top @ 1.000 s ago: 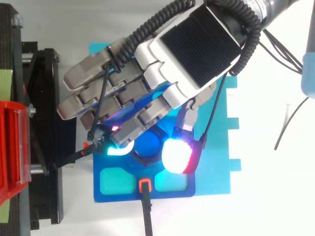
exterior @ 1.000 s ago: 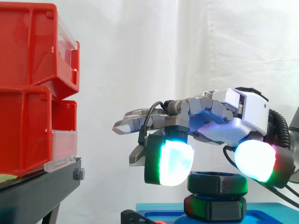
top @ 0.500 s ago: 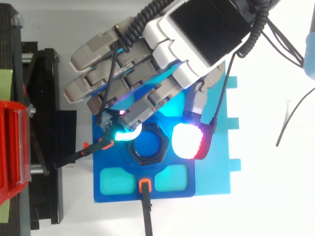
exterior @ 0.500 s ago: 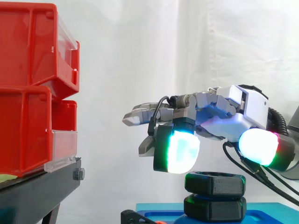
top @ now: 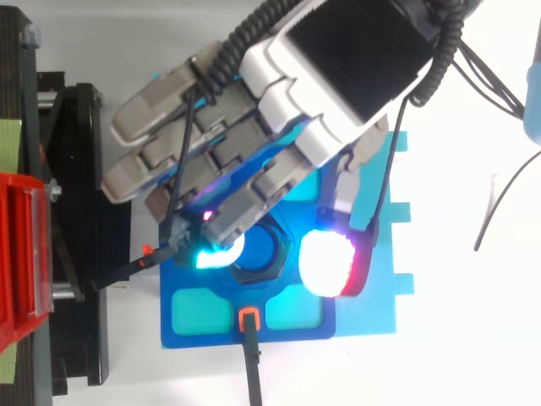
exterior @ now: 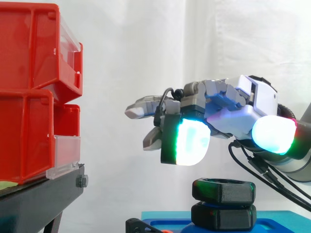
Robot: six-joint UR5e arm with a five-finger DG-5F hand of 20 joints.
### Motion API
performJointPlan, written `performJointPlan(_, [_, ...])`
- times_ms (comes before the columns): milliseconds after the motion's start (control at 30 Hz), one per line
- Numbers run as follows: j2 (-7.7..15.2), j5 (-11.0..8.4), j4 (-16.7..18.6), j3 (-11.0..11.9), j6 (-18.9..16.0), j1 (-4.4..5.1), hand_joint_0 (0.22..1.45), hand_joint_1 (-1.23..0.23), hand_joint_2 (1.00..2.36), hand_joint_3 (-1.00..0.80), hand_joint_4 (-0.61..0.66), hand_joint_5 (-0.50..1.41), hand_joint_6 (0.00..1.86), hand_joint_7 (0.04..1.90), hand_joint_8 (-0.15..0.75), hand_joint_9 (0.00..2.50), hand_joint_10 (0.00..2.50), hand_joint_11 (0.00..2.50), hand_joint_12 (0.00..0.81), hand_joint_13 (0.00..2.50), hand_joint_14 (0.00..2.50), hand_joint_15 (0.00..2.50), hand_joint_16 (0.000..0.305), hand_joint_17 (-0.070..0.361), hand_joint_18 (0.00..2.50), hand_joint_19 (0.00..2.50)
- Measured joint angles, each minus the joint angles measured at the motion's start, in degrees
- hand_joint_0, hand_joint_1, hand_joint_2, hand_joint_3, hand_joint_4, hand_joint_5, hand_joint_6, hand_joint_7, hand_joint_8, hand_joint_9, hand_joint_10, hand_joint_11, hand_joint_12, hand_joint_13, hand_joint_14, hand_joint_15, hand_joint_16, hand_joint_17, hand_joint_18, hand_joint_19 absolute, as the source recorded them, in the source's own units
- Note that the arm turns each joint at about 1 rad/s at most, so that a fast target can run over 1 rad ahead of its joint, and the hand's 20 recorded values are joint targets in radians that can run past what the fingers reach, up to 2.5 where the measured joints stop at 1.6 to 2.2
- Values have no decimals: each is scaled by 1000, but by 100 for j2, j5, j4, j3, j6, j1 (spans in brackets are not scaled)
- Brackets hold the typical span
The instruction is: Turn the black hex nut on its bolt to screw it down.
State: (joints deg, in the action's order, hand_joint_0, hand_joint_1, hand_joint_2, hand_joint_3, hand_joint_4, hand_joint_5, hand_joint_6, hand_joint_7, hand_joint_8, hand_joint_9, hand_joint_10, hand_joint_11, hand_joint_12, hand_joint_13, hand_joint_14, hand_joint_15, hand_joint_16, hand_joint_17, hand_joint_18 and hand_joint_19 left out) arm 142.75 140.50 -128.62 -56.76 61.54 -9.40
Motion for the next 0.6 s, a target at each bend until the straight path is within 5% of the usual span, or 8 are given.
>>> performJointPlan(600, [7,-910,-437,-19,460,580,432,-282,1000,-500,133,-126,511,1213,206,693,10,339,115,362,6,151,15,33,0,390])
